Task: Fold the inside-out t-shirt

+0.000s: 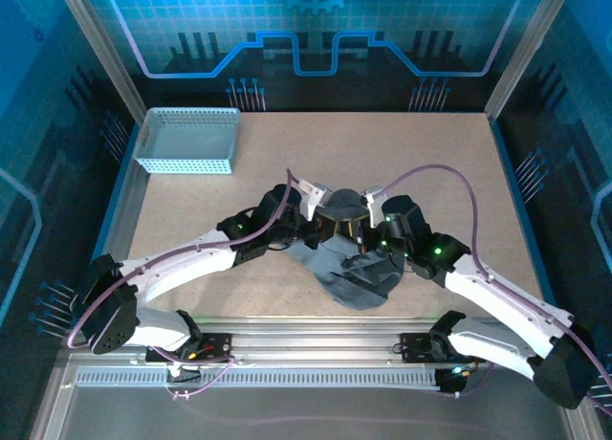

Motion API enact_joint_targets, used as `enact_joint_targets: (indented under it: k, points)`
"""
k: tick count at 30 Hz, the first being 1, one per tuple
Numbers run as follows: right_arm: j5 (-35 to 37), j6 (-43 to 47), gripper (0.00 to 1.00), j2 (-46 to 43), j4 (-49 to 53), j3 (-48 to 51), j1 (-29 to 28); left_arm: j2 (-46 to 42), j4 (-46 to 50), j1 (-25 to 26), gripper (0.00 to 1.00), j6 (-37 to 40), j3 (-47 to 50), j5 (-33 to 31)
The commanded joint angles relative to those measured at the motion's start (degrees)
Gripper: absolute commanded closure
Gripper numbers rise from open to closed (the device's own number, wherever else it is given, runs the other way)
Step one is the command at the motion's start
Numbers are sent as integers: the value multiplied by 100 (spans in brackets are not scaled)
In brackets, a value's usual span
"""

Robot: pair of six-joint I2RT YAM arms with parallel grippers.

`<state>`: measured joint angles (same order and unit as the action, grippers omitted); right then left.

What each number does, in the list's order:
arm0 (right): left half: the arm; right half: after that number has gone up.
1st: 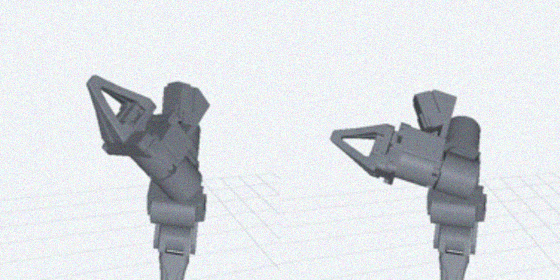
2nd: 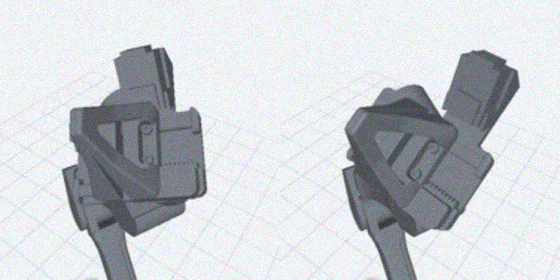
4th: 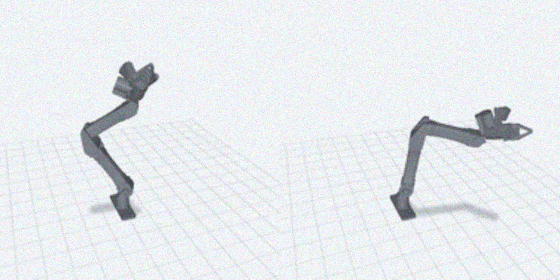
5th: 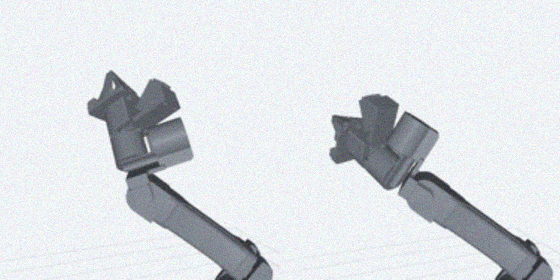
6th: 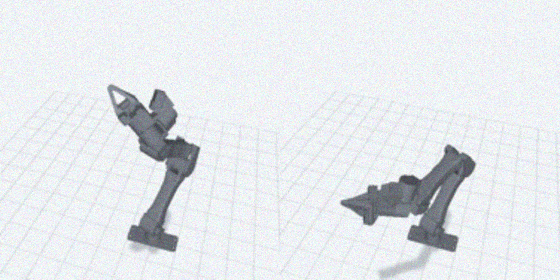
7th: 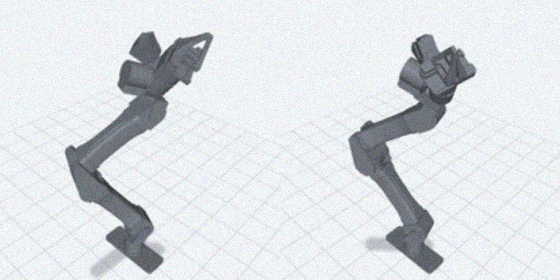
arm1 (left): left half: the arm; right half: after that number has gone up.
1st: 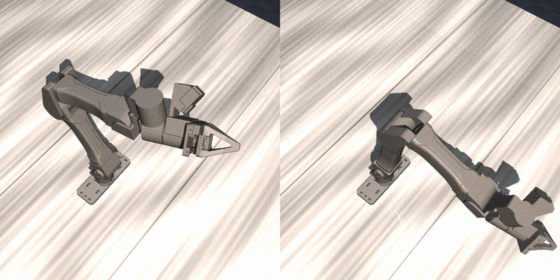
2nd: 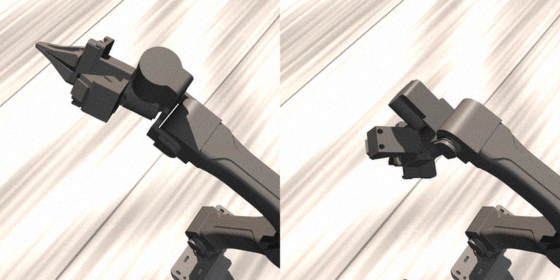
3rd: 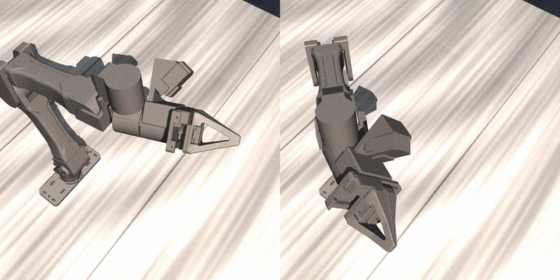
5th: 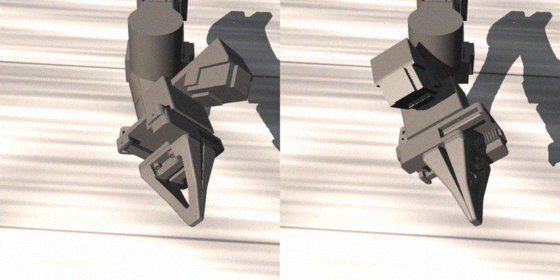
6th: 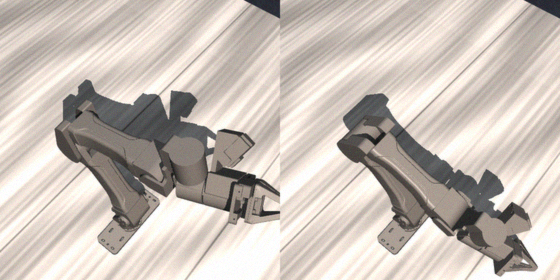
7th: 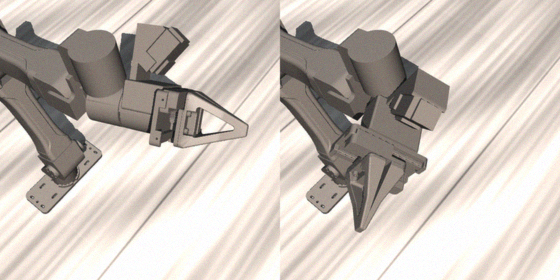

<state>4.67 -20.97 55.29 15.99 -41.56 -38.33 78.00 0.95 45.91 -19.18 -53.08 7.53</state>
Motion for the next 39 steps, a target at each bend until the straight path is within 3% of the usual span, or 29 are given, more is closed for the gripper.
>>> enact_joint_targets:
  k: [1,4,8,14,18,21,25,27,29,32,34,35,39]
  points:
    - [682,49,100,-435,864,-250,-26,-72,214,-129,72,27,20,-322]
    - [981,-19,100,-832,1398,-278,89,-192,258,-255,59,-29,126,-503]
    - [605,-107,100,-1341,1732,-256,270,-144,414,-501,50,-173,141,-601]
    - [579,-318,100,-1641,2353,-349,308,688,1323,-860,33,-337,-395,-1163]
    - [1372,-699,100,-1682,3030,-453,326,1308,1338,-1203,22,-631,-527,-925]
    - [2038,-1490,100,-1595,3667,-394,371,1751,1272,-1302,15,-744,-682,-689]
    - [1683,-2142,100,-1291,3592,214,414,2260,1127,-1301,12,-839,-932,-237]
    - [1578,-2310,100,-1096,3487,386,436,2436,994,-1289,17,-872,-976,42]
    - [1522,-2326,100,-999,3353,421,490,2534,836,-1295,29,-910,-970,297]
    - [1400,-2091,100,-957,3153,264,661,2590,724,-1293,63,-927,-1047,569]
    - [1134,-1673,100,-896,3029,-9,870,2511,861,-1306,89,-844,-1190,480]
    - [879,-1424,100,-858,2959,-189,1013,2447,957,-1321,98,-792,-1276,372]
    - [-958,-59,100,-658,2842,-1840,1432,1933,1546,-1688,100,-439,-1955,-405]
